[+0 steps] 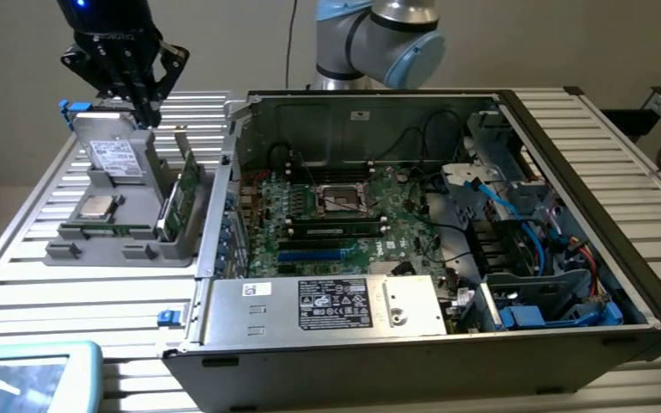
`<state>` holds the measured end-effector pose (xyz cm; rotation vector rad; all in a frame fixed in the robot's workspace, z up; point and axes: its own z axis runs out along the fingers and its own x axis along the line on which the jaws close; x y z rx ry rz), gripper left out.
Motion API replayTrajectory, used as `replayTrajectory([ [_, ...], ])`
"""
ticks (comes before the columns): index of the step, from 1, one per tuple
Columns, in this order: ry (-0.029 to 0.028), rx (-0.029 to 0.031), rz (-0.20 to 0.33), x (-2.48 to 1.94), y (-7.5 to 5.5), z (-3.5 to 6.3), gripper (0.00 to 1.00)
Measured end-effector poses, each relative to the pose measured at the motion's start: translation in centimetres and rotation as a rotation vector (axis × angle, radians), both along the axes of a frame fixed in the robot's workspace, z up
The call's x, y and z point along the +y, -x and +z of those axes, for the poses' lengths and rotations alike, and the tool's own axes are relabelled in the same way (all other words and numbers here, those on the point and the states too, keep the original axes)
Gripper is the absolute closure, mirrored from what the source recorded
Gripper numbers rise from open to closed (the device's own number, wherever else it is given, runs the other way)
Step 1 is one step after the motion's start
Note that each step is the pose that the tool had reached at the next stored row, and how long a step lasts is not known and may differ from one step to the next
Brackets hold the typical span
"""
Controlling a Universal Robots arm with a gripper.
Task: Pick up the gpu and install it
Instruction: 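Pick up the gpu and move the gpu toward the slot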
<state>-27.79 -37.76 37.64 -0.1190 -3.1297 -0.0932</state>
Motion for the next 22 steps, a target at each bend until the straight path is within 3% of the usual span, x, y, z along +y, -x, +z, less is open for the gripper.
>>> replayTrajectory([
  [2, 0.0000, 0.0000, 0.000, 0.00, 0.0, 0.00, 0.70],
  [7, 0.0000, -0.0004, 0.000, 0.00, 0.6, -0.21, 0.58],
  [8, 0.0000, -0.0015, 0.000, 0.00, 1.0, -0.39, 0.52],
  [12, -0.0003, -0.0048, 0.000, 0.01, 2.2, -1.12, 0.52],
  [18, -0.0003, -0.0076, -0.001, 0.00, 2.3, -2.21, 0.52],
  [22, -0.0065, -0.0126, -0.001, -0.09, 2.3, -2.75, 0.52],
])
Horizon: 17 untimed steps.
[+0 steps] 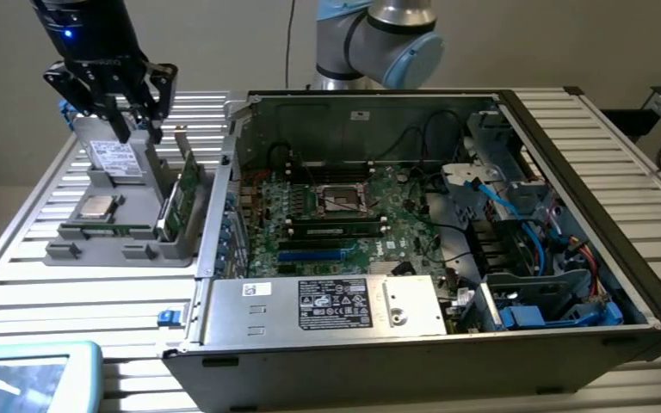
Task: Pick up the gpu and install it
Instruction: 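Pick up the gpu and move the gpu toward the slot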
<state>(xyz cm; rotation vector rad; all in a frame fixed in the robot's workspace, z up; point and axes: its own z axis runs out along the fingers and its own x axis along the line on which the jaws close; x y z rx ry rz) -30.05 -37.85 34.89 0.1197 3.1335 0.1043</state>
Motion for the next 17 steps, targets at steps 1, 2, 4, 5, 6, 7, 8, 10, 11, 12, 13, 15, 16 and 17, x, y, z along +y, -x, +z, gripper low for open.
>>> replayTrajectory([
  [1, -0.0049, -0.0018, 0.000, -0.11, 0.0, -0.12, 0.52],
  [2, -0.0102, -0.0032, 0.000, -0.26, 0.0, -0.21, 0.52],
  [4, -0.0208, -0.0053, 0.000, -0.67, 0.0, -0.44, 0.52],
  [5, -0.0243, -0.0057, 0.000, -0.92, 0.0, -0.59, 0.52],
  [6, -0.0261, -0.0062, 0.000, -1.10, 0.0, -0.78, 0.52],
  [7, -0.0263, -0.0063, 0.000, -1.16, 0.0, -0.96, 0.52],
  [8, -0.0262, -0.0062, 0.000, -1.17, 0.0, -1.13, 0.52],
  [10, -0.0263, -0.0061, 0.000, -1.18, 0.0, -1.51, 0.52],
  [11, -0.0262, -0.0061, 0.000, -1.18, 0.0, -1.69, 0.52],
  [12, -0.0262, -0.0061, 0.000, -1.18, 0.0, -1.87, 0.52],
  [13, -0.0263, -0.0062, 0.000, -1.18, 0.0, -2.05, 0.52],
  [15, -0.0263, -0.0062, -0.001, -1.18, 0.0, -2.41, 0.52],
  [16, -0.0263, -0.0061, -0.002, -1.18, 0.0, -2.60, 0.52],
  [17, -0.0263, -0.0062, -0.002, -1.18, 0.0, -2.78, 0.52],
])
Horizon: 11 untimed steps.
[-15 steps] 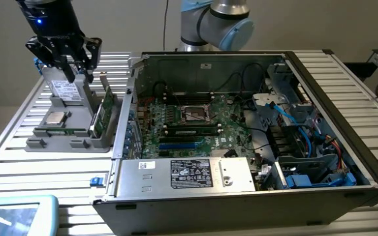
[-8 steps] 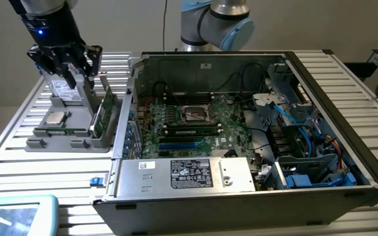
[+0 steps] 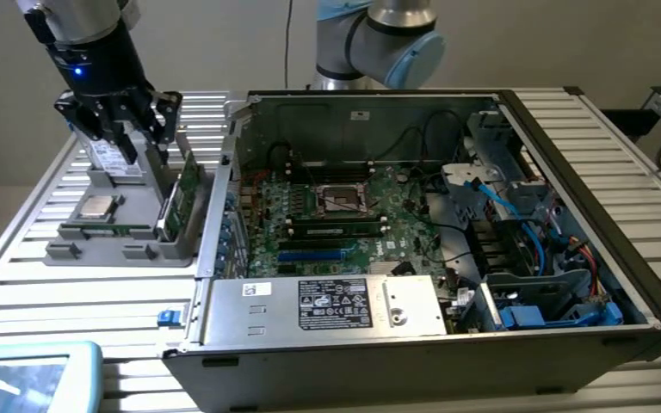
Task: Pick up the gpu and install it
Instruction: 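Pick up the gpu and move the gpu toward the slot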
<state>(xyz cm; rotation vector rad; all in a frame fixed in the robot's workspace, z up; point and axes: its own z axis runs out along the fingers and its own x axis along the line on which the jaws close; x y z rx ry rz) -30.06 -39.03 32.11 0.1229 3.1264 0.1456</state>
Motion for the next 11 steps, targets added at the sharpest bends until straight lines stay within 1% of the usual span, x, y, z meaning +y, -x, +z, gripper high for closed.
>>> replayTrajectory([
  [1, 0.0001, 0.0000, -0.001, 0.03, 0.0, -0.18, 0.52],
  [6, 0.0000, -0.0001, -0.007, 0.71, 0.0, -1.09, 0.52],
  [11, 0.0001, 0.0000, -0.013, 0.87, 0.0, -2.00, 0.52],
])
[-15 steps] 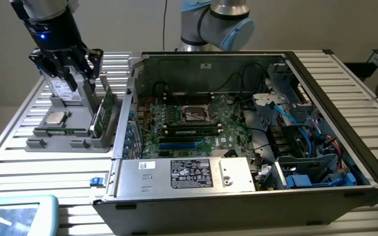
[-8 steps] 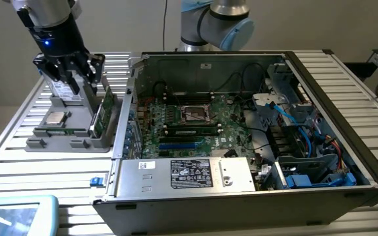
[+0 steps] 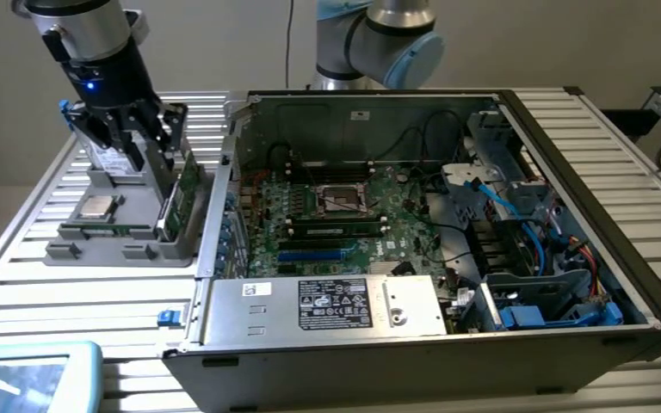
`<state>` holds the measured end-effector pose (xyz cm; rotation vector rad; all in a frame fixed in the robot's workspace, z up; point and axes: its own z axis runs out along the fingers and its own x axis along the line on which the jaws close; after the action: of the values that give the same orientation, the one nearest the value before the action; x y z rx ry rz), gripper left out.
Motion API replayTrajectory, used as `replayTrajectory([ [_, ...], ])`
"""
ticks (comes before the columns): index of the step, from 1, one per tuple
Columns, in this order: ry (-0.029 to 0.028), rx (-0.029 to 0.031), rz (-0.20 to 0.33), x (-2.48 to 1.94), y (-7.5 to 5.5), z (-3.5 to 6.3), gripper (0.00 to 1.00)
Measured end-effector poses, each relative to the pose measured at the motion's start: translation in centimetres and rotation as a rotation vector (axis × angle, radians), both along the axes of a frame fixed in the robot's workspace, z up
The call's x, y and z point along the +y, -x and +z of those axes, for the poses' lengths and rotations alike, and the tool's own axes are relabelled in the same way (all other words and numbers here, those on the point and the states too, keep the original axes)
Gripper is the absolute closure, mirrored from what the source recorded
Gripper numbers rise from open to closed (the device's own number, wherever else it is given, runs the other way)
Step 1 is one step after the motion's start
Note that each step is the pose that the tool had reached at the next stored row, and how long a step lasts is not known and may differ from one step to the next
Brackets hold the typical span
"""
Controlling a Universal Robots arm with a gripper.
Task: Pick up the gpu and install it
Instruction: 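Pick up the gpu and move the gpu toward the slot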
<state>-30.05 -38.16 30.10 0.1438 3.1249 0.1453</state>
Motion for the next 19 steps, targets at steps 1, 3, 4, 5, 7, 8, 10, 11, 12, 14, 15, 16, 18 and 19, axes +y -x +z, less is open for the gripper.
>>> replayTrajectory([
  [1, 0.0000, -0.0001, -0.002, 0.02, 0.0, -0.18, 0.52],
  [3, 0.0000, -0.0002, -0.004, 0.03, 0.0, -0.54, 0.52],
  [4, -0.0001, -0.0001, -0.006, 0.03, 0.0, -0.72, 0.52],
  [5, 0.0000, -0.0001, -0.007, 0.03, 0.0, -0.90, 0.52],
  [7, 0.0000, -0.0005, -0.009, 0.03, 0.0, -1.27, 0.50],
  [8, 0.0000, -0.0008, -0.010, 0.03, 0.0, -1.44, 0.50],
  [10, 0.0000, -0.0018, -0.011, 0.03, 0.0, -1.81, 0.44],
  [11, 0.0000, -0.0027, -0.012, 0.03, 0.0, -2.00, 0.44],
  [12, -0.0001, -0.0041, -0.012, 0.03, 0.0, -2.16, 0.44],
  [14, -0.0002, -0.0089, -0.012, 0.00, 0.0, -2.47, 0.44],
  [15, -0.0004, -0.0109, -0.012, -0.04, 0.0, -2.63, 0.44],
  [16, -0.0006, -0.0122, -0.012, -0.10, 0.0, -2.81, 0.44],
  [18, -0.0010, -0.0139, -0.012, -0.22, 0.0, -3.19, 0.44],
  [19, -0.0013, -0.0142, -0.012, -0.27, 0.0, -3.37, 0.44],
])
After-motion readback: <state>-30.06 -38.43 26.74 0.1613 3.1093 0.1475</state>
